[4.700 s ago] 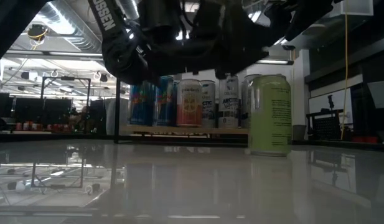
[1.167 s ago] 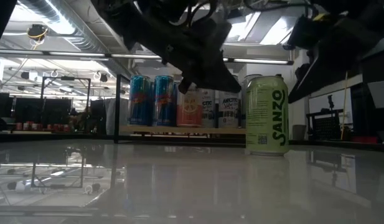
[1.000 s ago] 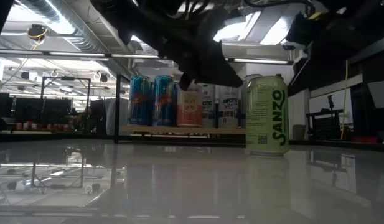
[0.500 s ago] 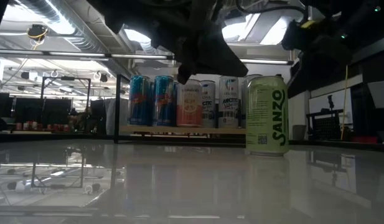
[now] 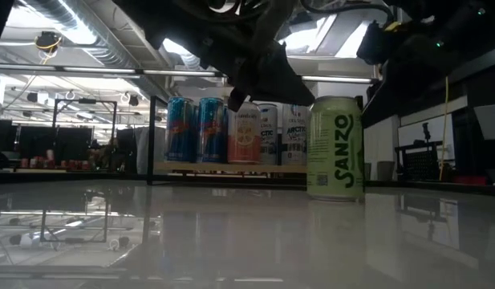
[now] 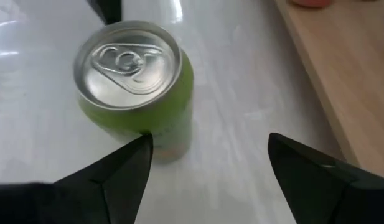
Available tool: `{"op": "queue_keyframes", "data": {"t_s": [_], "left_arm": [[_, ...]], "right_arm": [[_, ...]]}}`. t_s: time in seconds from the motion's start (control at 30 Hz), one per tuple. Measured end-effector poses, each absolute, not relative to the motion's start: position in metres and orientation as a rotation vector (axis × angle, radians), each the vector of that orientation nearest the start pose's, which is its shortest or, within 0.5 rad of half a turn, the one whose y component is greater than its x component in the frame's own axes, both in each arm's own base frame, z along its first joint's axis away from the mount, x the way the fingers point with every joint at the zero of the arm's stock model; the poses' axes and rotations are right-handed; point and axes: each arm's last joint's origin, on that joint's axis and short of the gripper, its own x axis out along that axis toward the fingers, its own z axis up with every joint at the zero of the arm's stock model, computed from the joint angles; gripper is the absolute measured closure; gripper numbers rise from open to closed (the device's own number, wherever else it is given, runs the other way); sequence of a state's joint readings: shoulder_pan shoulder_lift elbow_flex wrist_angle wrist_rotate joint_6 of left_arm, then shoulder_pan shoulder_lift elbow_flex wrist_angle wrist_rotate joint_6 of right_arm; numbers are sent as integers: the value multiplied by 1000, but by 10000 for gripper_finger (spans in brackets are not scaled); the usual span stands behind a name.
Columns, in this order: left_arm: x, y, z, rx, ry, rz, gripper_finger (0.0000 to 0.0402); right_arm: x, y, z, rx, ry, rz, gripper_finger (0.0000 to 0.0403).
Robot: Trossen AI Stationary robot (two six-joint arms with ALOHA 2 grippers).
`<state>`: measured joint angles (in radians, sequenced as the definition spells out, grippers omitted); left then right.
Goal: Place canned beverage on shelf
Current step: Put the green soda can on the shelf
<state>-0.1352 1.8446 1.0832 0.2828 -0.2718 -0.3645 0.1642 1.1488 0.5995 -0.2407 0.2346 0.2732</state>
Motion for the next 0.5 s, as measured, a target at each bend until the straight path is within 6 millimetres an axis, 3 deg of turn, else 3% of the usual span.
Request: {"op": "queue_keyframes", "data": {"t_s": [0.5], "left_arm": [[393, -29, 187, -145, 455, 272, 402]], "right_arm": [[219, 33, 200, 154, 762, -63, 91]]}}
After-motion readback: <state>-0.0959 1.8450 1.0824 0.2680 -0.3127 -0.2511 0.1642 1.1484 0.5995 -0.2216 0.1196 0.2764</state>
